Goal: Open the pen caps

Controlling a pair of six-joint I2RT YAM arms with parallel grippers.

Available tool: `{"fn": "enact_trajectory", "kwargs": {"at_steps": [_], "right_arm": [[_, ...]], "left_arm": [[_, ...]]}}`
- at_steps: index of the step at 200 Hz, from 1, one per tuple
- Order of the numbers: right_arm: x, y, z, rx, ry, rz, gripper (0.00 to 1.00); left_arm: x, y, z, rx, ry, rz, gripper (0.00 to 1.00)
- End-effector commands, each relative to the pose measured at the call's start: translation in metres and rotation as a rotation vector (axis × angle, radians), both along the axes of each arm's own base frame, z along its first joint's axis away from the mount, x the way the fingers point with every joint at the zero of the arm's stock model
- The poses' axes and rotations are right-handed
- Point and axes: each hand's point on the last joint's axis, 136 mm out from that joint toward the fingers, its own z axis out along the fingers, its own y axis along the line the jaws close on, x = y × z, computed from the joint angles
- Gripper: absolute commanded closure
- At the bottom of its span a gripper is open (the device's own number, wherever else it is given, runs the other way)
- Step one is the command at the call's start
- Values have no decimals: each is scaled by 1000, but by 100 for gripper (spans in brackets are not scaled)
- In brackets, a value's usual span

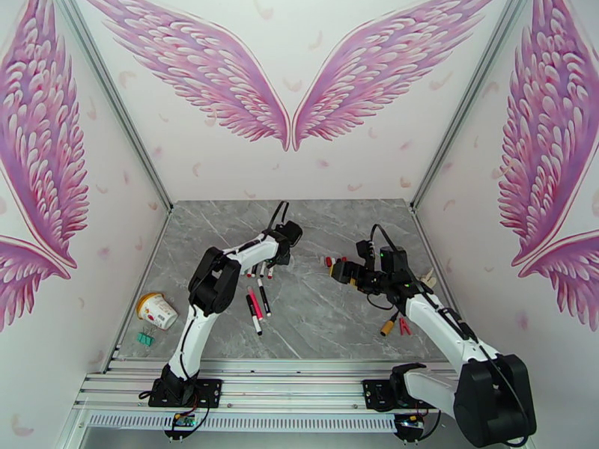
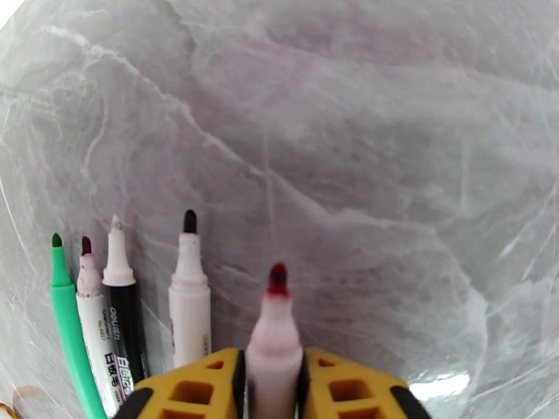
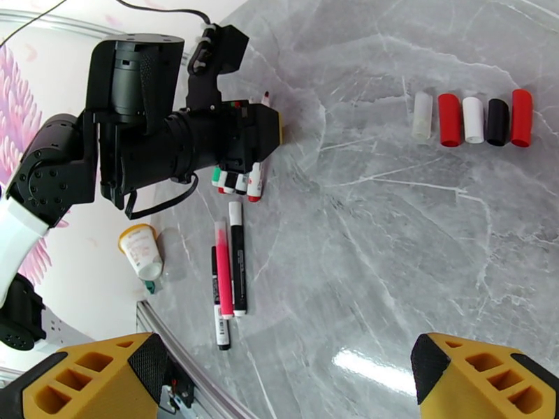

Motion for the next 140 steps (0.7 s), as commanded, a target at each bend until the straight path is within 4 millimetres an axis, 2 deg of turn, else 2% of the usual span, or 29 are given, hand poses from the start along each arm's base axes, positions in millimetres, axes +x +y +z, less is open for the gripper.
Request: {"fn": "enact_trajectory", "kwargs": {"at_steps": [1,27,42,63,84,123,128,140], "right_arm": [[-5,2,1,7,1,4,1],[-7,4,3,3,-2,9,1],[-9,6,5,4,-6,18,1],[-13,12,10,3,-20,33,1],[-17,19,13,-5,-30,54,1],[-19,26,15,-62,-43,73,1],[-18,26,14,-67,-43,75,1],[-19,28,14,-72,-38,84,1]], "left_arm": [[7,3,9,17,-17,3,66],[4,2,31,-9,-38,-1,65],[-5,2,44,-52,-41,3,65],[-24,5,62,-128,-50,21,65],[-51,15,75,-196,-44,50,66],[-106,32,72,-311,32,106,68],[-117,38,63,-303,57,115,68],[-135,46,58,-316,84,137,68]]}}
